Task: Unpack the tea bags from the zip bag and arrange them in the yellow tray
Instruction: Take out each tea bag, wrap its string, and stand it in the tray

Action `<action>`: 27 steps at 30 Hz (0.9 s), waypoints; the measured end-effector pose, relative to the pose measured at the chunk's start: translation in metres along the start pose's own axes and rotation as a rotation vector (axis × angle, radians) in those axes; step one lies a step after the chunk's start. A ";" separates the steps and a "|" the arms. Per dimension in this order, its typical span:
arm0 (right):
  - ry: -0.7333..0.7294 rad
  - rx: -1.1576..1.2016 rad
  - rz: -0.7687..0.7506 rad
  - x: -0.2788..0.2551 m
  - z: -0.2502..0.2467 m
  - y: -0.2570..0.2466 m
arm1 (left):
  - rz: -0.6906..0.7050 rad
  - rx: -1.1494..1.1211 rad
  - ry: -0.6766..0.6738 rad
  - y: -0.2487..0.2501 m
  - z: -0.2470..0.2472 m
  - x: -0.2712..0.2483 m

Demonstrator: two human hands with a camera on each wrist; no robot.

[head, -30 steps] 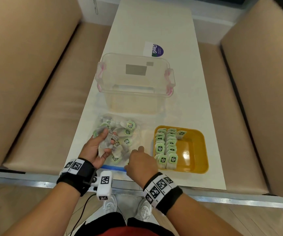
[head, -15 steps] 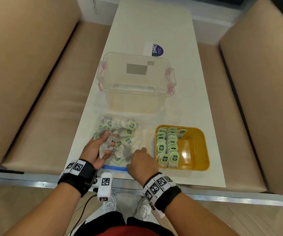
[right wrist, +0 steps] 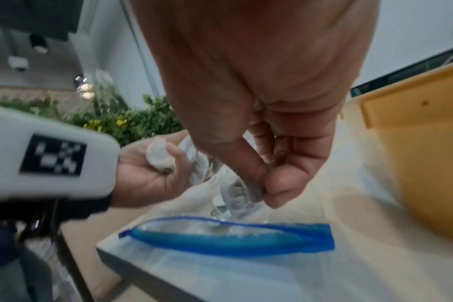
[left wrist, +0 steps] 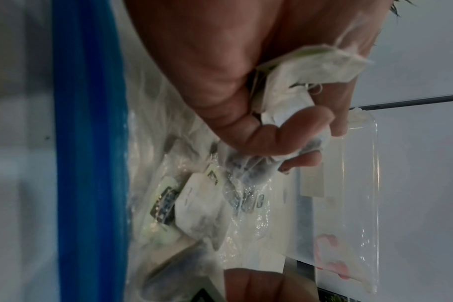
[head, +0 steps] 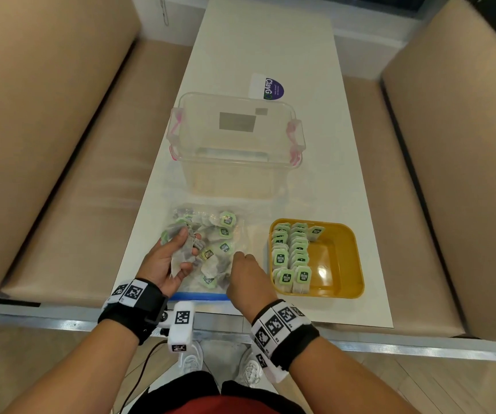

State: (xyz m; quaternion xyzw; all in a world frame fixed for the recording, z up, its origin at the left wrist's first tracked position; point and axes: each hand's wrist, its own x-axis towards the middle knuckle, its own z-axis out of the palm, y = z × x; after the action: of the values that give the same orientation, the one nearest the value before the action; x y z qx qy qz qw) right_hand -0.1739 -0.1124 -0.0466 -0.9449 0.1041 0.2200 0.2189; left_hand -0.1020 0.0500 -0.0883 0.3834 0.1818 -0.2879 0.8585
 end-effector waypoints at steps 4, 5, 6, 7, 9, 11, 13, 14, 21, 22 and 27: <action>0.008 0.050 -0.044 0.001 -0.013 0.001 | -0.001 0.016 0.014 -0.005 -0.001 0.003; 0.020 0.064 -0.058 0.000 -0.016 0.001 | 0.000 0.021 0.022 -0.006 -0.002 0.003; 0.042 0.088 -0.073 -0.001 -0.020 0.003 | 0.002 0.030 0.028 -0.007 -0.003 0.004; 0.065 0.123 -0.080 -0.003 -0.023 0.005 | 0.003 0.040 0.033 -0.007 -0.003 0.005; 0.105 0.198 -0.072 -0.005 -0.033 0.011 | 0.006 0.055 0.042 -0.009 -0.003 0.006; 0.140 0.238 -0.047 -0.007 -0.046 0.019 | 0.008 0.065 0.056 -0.009 -0.002 0.007; 0.177 0.205 -0.026 -0.010 -0.062 0.031 | 0.003 0.072 0.063 -0.010 -0.001 0.008; 0.195 0.176 -0.018 -0.011 -0.071 0.039 | -0.003 0.071 0.068 -0.010 0.001 0.008; 0.301 0.125 0.025 -0.022 -0.122 0.111 | -0.022 0.055 0.046 -0.011 0.012 0.012; 0.315 0.092 0.036 -0.023 -0.127 0.120 | -0.024 0.058 0.052 -0.011 0.011 0.013; 0.296 -0.007 0.080 -0.021 -0.142 0.144 | -0.026 0.074 0.057 -0.015 0.012 0.015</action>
State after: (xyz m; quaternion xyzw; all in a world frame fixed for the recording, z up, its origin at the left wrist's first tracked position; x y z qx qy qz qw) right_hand -0.1824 -0.3029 0.0244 -0.9628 0.1721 0.0872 0.1890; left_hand -0.0988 0.0277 -0.0974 0.4206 0.2001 -0.2945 0.8345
